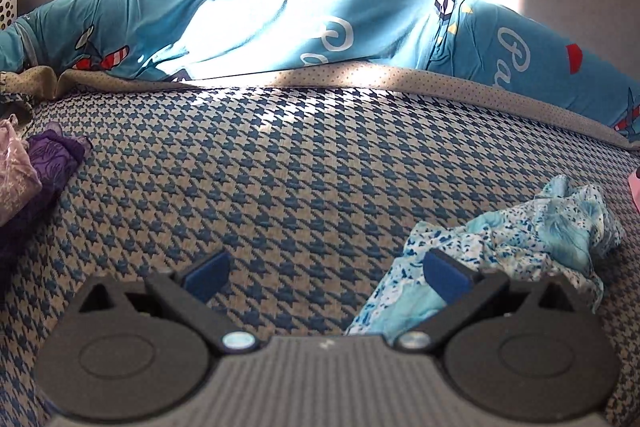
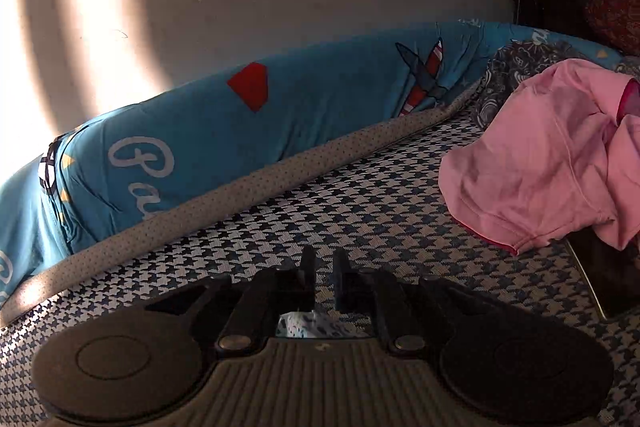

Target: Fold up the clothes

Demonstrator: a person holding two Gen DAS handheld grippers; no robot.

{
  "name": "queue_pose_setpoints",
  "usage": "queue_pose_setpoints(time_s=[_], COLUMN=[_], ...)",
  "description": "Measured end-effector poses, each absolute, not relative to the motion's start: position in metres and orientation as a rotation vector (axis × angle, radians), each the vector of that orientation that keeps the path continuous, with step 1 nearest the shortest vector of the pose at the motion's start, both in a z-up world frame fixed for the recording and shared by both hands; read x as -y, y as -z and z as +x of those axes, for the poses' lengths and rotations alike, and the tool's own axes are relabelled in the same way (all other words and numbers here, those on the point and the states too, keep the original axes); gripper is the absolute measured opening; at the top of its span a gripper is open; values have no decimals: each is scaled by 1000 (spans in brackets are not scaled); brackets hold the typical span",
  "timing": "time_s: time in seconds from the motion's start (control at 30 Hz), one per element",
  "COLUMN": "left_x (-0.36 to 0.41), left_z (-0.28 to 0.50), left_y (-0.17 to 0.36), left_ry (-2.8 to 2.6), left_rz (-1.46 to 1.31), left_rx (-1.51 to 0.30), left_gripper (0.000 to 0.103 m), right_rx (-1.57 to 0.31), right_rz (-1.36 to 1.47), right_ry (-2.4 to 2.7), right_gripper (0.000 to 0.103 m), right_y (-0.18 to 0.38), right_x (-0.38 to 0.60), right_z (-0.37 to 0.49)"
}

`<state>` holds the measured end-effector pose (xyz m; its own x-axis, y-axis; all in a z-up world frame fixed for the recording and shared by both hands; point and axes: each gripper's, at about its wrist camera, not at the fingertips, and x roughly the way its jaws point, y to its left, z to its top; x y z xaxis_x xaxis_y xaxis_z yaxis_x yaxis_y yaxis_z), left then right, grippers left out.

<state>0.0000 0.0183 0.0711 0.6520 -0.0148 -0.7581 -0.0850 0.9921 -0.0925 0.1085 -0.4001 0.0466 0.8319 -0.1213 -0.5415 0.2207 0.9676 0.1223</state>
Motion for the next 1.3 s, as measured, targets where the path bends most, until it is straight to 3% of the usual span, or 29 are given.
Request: queue_pose_setpoints(time_s=[0.07, 0.77, 0.97, 1.1, 1.3], left_x=[-20, -13, -14, -11, 24], left_z=[2, 3, 6, 5, -11], left_y=[-63, -43, -32, -15, -12], left_ry=[-37, 87, 71, 146, 221], left_rz=[-148, -204, -178, -233, -54], left_rx=[-895, -955, -1016, -1108, -1087], left_gripper=[103, 103, 103, 103, 103], right_rx=[-543, -848, -977, -989, -949], right_rz=[145, 60, -113, -71, -33], right_ry=[178, -501, -372, -277, -301], right_gripper=[22, 29, 30, 28, 30], right_y=[-49, -2, 28, 29, 15], right_x=[399, 290, 284, 311, 324], right_z=[103, 82, 84, 91, 88])
